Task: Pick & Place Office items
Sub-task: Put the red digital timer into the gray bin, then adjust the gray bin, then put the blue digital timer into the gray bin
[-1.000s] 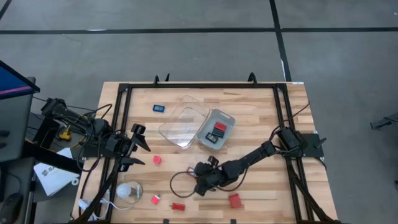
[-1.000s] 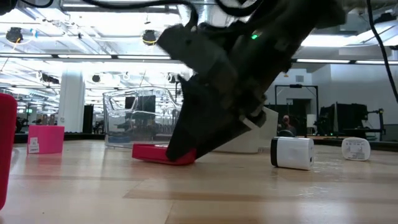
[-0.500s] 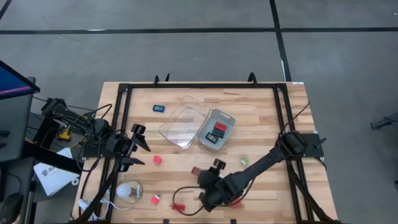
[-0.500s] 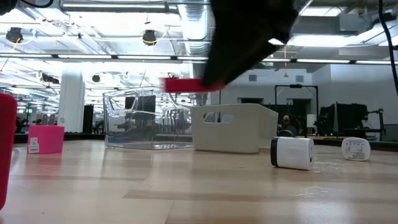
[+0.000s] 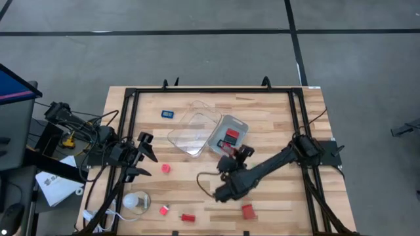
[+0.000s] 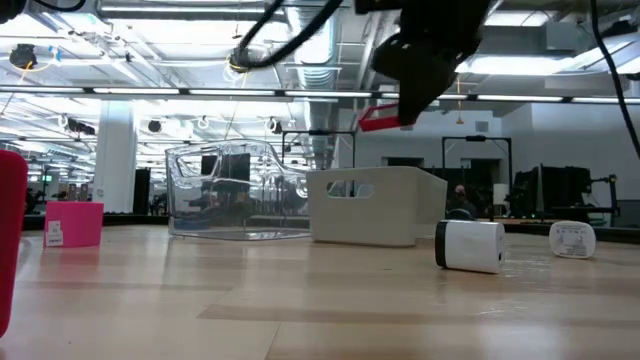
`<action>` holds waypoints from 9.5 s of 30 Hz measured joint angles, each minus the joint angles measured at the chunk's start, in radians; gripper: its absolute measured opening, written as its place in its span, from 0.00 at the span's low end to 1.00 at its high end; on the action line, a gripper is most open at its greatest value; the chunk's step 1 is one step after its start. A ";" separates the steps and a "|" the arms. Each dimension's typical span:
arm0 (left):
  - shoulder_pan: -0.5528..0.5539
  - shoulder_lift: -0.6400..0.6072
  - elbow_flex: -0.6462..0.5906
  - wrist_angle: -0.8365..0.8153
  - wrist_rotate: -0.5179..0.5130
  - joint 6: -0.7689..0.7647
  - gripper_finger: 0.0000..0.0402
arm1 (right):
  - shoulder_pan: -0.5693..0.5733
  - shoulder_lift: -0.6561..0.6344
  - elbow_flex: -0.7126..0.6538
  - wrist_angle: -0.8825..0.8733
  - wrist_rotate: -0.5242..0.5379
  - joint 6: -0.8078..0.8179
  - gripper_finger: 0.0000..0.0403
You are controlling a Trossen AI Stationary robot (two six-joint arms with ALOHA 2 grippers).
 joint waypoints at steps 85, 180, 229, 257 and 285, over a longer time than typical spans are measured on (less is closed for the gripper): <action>0.000 0.000 0.000 -0.012 0.000 -0.003 0.56 | -0.724 -0.670 -0.855 1.034 -0.501 -0.584 0.00; 0.000 0.000 0.000 -0.018 -0.001 -0.022 0.56 | -0.711 -0.535 -0.870 1.246 -0.758 -0.635 0.00; -0.001 0.090 0.100 -0.204 -0.735 -0.115 0.55 | 0.146 -1.012 -1.099 1.686 -0.275 -0.583 0.01; 0.644 0.576 1.209 -1.305 -0.858 -0.332 0.47 | 0.184 -1.019 -1.098 1.763 -0.209 -0.636 0.47; 1.391 1.138 1.288 -1.961 -0.151 -0.256 0.52 | 0.345 -0.968 -1.098 1.770 -0.052 -0.569 0.45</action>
